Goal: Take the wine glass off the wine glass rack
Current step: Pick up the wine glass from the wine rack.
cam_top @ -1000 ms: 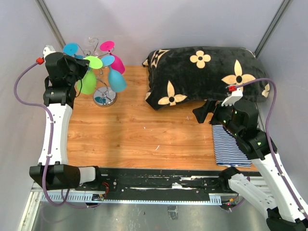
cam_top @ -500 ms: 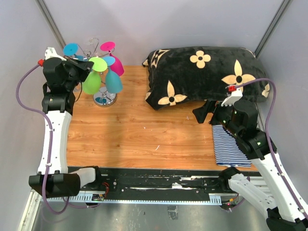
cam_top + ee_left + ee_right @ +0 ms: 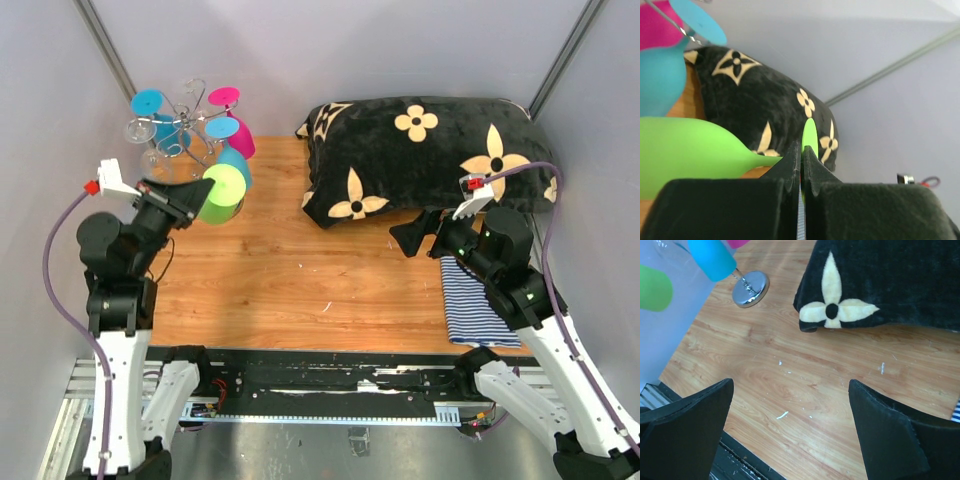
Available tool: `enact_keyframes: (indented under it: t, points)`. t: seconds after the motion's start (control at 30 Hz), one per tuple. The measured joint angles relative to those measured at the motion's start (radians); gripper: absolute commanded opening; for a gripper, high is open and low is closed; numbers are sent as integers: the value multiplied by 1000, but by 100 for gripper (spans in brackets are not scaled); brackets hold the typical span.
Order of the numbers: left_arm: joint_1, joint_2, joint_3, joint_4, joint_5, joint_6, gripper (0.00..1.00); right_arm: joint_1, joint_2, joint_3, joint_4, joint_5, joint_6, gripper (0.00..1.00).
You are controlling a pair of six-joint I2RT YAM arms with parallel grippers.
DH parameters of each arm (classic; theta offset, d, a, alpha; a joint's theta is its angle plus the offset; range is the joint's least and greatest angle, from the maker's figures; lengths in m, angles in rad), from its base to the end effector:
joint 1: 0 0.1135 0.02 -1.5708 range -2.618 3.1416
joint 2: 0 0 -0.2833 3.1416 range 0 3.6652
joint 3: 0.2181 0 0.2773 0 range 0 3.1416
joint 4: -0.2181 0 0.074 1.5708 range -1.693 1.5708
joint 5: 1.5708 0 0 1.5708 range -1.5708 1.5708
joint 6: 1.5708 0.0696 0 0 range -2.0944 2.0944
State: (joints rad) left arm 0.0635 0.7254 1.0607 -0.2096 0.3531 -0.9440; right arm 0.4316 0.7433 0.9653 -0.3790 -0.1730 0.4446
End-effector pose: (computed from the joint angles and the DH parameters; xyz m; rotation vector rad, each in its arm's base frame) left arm 0.1833 -0.0125 0.4647 -0.4575 1.4581 -0.9658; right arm 0.1795 0.0958 0.4011 -0.1207 1.7878 0.7879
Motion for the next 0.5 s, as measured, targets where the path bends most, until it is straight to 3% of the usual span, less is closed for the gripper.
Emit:
enact_keyframes:
  t: [0.5]
  points:
    - [-15,-244,-227,-53,260,81,0,0,96,-45,229,-193,89,99]
